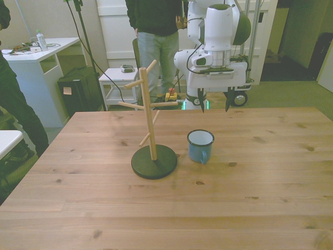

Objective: Hang the mug

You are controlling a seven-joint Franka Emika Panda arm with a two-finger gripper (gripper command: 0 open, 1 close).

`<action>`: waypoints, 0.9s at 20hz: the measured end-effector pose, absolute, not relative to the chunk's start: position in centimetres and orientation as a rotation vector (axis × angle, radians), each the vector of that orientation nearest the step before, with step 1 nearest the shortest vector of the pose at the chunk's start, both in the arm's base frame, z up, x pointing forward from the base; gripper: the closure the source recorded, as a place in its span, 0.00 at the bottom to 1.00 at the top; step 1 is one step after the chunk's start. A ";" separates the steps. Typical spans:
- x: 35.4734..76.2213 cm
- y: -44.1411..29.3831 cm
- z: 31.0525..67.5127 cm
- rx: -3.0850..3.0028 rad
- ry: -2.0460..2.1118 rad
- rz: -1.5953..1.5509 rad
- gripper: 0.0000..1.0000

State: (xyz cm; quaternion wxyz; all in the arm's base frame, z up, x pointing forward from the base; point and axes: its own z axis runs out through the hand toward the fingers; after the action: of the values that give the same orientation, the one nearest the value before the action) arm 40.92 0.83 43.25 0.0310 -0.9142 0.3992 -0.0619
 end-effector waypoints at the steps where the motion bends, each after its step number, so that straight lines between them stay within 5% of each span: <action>1: 40.9 0.8 43.2 -2.817 1.231 -0.187 0.00; 10: 42.5 1.0 47.0 -2.805 1.216 -0.214 0.00; 18: 48.4 0.4 48.2 -2.724 1.355 -0.215 0.00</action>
State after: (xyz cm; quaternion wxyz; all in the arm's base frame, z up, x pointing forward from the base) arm 48.35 0.43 48.16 0.0457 -0.8923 0.4436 -0.0703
